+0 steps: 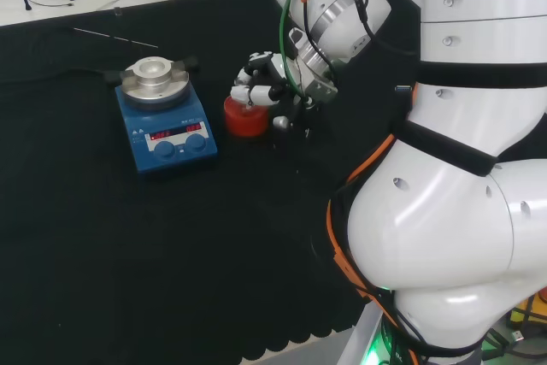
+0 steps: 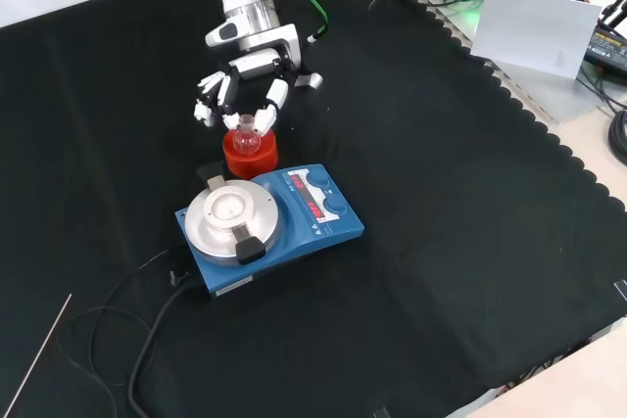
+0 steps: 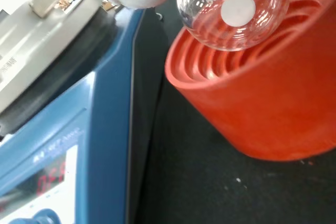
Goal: Pick up the round-bottom flask.
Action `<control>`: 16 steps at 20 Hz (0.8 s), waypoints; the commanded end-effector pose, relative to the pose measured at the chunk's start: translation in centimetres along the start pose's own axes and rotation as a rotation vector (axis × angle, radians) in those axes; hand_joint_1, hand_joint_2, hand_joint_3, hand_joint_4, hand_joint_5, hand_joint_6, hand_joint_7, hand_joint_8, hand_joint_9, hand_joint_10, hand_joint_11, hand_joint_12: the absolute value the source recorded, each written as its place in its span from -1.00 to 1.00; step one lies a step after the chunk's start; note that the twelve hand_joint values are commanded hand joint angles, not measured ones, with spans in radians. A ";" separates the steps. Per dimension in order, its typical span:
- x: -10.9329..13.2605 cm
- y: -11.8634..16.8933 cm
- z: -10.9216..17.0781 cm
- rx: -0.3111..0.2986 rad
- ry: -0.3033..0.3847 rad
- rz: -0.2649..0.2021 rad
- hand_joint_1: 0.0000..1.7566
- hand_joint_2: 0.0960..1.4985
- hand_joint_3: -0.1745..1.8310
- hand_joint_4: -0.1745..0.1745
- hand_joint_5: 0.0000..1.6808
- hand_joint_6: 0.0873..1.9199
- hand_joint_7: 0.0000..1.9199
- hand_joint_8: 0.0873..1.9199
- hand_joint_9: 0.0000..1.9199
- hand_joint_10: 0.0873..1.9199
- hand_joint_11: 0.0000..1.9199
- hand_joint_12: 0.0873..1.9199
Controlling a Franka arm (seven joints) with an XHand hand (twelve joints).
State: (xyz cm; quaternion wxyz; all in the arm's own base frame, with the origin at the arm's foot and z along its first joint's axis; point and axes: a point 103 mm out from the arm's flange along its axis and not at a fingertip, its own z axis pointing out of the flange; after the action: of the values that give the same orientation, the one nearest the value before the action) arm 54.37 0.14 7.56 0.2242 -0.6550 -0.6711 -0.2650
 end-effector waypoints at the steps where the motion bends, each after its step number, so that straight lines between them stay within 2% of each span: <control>1: 1.5 -0.1 -1.1 0.015 -0.011 -0.006 0.19 0.32 -0.73 1.00 0.28 -0.15 -0.60 -0.51 -0.39 -0.50 -0.83 0.35; 16: 5.9 -1.5 -5.8 0.025 -0.070 -0.014 0.20 0.30 -0.74 1.00 0.31 -0.20 -0.60 -0.51 -0.40 -0.52 -0.83 0.35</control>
State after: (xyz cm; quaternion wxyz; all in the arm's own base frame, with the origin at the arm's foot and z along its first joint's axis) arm 53.45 0.66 14.15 0.2070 -0.6549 -0.6835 -0.2473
